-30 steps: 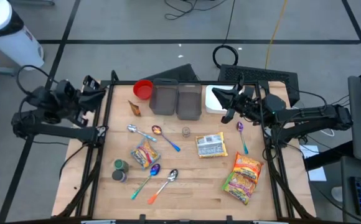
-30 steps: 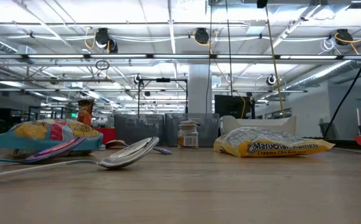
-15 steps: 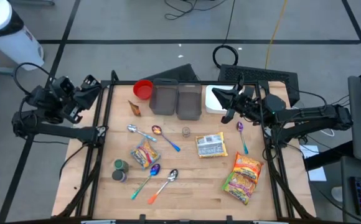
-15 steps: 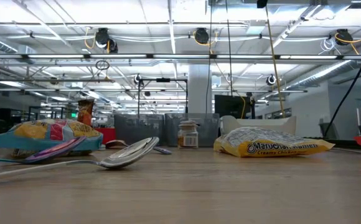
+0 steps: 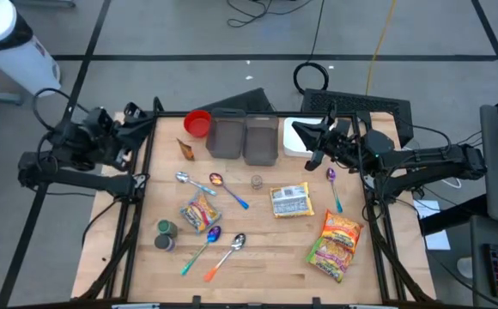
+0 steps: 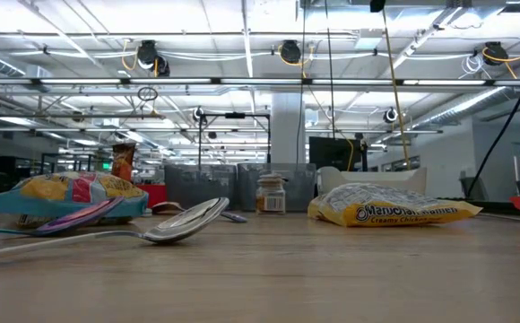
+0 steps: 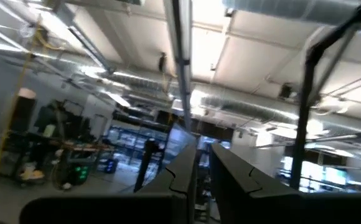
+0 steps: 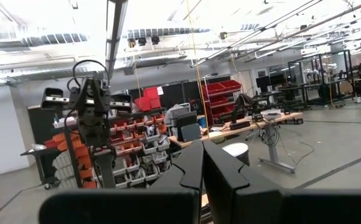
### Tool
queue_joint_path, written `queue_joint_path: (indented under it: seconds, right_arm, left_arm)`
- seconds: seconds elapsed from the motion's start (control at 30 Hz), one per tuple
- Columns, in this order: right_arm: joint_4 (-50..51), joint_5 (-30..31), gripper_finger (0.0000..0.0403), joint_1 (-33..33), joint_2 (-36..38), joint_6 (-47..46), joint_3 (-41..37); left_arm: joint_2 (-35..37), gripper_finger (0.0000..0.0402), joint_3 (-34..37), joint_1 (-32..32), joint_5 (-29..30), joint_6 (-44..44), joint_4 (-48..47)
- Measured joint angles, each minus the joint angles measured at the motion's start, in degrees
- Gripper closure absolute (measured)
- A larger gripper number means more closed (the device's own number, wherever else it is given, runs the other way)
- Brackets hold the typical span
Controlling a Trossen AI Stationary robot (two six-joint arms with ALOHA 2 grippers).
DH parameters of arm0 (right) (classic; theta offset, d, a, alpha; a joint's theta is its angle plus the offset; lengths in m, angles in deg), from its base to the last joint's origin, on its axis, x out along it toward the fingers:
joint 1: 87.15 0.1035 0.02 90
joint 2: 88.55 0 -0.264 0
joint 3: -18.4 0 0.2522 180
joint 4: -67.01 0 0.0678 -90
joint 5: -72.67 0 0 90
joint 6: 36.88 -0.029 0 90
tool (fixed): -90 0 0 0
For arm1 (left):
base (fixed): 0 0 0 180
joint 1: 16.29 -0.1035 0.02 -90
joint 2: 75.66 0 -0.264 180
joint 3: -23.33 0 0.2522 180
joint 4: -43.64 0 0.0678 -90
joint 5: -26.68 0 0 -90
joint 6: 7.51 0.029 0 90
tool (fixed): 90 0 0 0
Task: Pick & Place Food Item
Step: Put the orange seasoning pack into the white bin
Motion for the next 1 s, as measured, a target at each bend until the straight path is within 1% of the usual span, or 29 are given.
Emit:
queue_joint_path:
  seconds: [0.1, 0.27, 0.4, 0.6, 0.8, 0.9, 1.0]
  right_arm:
    - [0.0, 0.01, 0.0403, 0.0, 0.0, 0.0, 0.0]
    - [0.02, 0.0, 0.0403, 0.0, 0.0, 0.0, 0.0]
    - [0.03, 0.0, 0.0403, 0.0, 0.0, 0.0, -0.02]
    - [0.02, 0.0, 0.0403, 0.02, 0.0, 0.0, -0.02]
    - [0.02, 0.02, 0.0403, 0.01, 0.0, 0.0, -0.02]
    - [0.02, 0.02, 0.0402, 0.02, 0.0, 0.0, -0.02]
    - [0.0, 0.02, 0.0397, 0.02, 0.0, -0.02, -0.02]
  left_arm:
    - [-1.5, 0.035, 0.0, 0.0, 4.5, 0.75, 0.03]
    - [-3.41, 0.035, 0.0, 0.0, 8.55, 3.26, 0.08]
    - [-4.5, 0.035, 0.0, 0.0, 8.92, 2.56, 0.5]
    - [-5.34, 0.035, 0.02, 0.0, 8.9, 1.73, 3.51]
    - [-4.88, 0.0348, 0.02, 0.0, 8.85, 5.09, 5.09]
    - [-4.2, 0.0329, 0.02, 0.0, 9.59, 4.74, 4.71]
    - [-3.17, 0.0288, 0.02, 0.0, 10.52, 3.67, 2.27]
